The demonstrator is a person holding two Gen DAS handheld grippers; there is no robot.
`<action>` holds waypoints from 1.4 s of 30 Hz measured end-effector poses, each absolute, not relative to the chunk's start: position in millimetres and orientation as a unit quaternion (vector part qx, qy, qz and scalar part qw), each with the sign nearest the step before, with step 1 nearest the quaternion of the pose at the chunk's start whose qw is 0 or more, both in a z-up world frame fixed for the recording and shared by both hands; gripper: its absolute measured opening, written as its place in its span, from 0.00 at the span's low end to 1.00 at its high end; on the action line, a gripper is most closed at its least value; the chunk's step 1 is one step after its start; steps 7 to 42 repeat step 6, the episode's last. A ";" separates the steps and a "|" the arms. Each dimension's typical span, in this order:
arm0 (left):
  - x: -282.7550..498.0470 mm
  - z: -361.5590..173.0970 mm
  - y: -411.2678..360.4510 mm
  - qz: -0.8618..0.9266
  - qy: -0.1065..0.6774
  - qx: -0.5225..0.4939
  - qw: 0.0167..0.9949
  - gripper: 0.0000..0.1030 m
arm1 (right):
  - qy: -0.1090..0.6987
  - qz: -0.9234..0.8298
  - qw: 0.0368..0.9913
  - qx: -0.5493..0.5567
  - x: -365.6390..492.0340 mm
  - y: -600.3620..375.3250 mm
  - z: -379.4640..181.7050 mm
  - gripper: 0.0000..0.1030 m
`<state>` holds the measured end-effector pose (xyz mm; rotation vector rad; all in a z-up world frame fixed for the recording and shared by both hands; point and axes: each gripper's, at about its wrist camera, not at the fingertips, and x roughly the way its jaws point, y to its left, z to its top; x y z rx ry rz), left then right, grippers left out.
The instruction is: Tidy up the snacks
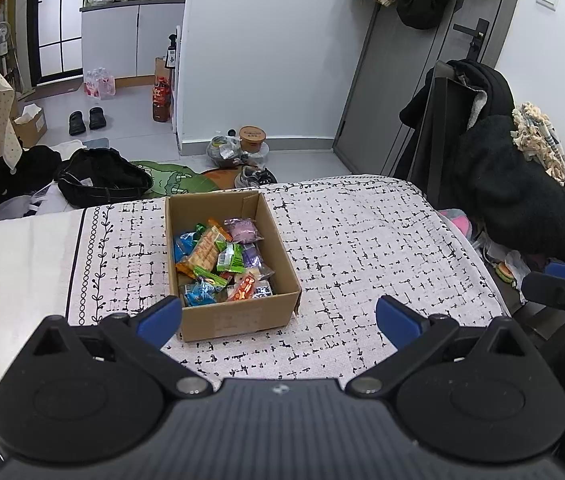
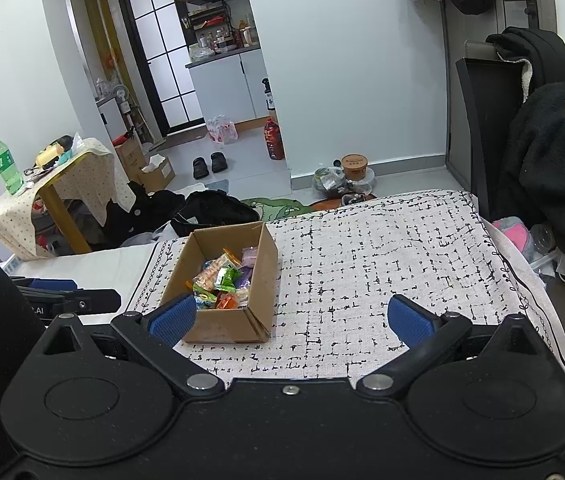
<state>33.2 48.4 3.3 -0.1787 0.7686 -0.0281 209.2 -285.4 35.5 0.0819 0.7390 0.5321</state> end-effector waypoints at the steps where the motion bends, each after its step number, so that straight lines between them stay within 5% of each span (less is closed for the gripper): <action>1: 33.3 3.1 48.4 -0.014 0.375 -0.087 0.923 1.00 | 0.357 0.258 0.897 0.041 209.4 -285.7 35.3 1.00; 42: 32.4 3.0 47.5 -0.010 0.371 -0.083 0.925 1.00 | 0.357 0.258 0.897 0.044 209.5 -289.1 34.1 1.00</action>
